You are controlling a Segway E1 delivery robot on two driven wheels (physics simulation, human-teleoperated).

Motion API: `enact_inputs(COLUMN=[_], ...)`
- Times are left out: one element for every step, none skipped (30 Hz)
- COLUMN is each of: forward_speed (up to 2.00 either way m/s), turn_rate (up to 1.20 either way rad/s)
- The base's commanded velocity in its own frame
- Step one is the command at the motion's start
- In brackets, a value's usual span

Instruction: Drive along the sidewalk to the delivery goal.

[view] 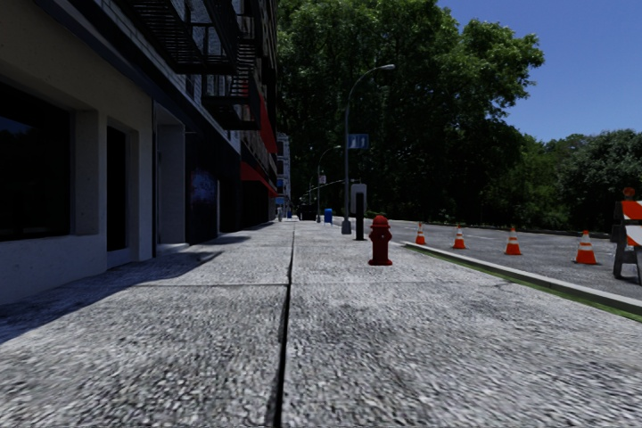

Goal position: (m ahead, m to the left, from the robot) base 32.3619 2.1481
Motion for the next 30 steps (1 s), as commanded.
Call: enact_inputs(forward_speed=[2.0, 2.0, 2.0, 2.0, 2.0, 2.0, 2.0, 2.0, 2.0, 2.0, 2.0, 2.0, 2.0, 2.0, 2.0, 2.0, 2.0, 2.0, 2.0, 2.0, 2.0, 2.0, 2.0, 2.0, 2.0, 2.0, 2.0, 2.0, 2.0, 2.0], turn_rate=[0.0, 0.0, 0.0, 0.0, 0.0, 0.0, 0.0, 0.0, 0.0, 0.0, 0.0, 0.0, 0.0, 0.0, 0.0, 0.07, 0.19, 0.19, 0.25, 0.27, 0.27, 0.27, 0.27, 0.27, 0.27, 0.27, 0.27, 0.27, 0.27, 0.27])
